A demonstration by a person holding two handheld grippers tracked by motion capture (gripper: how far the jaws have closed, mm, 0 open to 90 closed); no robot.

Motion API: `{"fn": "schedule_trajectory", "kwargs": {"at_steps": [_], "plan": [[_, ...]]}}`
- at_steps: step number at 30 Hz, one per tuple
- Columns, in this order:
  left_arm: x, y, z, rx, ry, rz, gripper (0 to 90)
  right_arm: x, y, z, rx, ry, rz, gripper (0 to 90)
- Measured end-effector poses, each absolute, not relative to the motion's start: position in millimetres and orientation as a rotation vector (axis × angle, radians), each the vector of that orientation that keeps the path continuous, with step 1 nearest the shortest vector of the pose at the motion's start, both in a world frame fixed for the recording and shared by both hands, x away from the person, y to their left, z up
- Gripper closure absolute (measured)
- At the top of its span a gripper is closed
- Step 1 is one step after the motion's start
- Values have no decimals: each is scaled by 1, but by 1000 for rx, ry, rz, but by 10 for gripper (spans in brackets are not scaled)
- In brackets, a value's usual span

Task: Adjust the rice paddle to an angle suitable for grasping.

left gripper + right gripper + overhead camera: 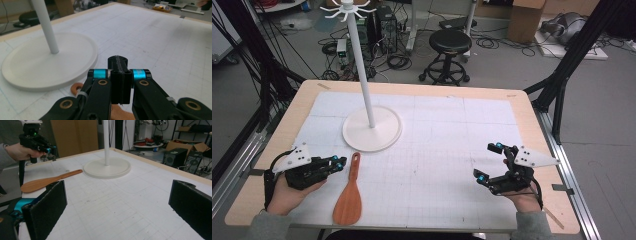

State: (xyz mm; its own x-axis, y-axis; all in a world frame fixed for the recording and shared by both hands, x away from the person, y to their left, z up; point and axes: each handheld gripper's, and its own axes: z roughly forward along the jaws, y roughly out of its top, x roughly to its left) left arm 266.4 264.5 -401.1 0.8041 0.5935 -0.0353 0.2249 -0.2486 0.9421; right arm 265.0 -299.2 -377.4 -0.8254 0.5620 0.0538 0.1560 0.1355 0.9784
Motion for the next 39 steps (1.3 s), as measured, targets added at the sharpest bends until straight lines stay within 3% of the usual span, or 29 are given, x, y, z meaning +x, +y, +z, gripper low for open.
{"fn": "schedule_trajectory", "kwargs": {"at_steps": [8,39], "plan": [[279,266,-418,1885,747,310,896,266,-298,-380,697,2111,1728,0],[307,262,-451,2059,840,247,896,255,-307,-388,745,2111,1683,1]]}}
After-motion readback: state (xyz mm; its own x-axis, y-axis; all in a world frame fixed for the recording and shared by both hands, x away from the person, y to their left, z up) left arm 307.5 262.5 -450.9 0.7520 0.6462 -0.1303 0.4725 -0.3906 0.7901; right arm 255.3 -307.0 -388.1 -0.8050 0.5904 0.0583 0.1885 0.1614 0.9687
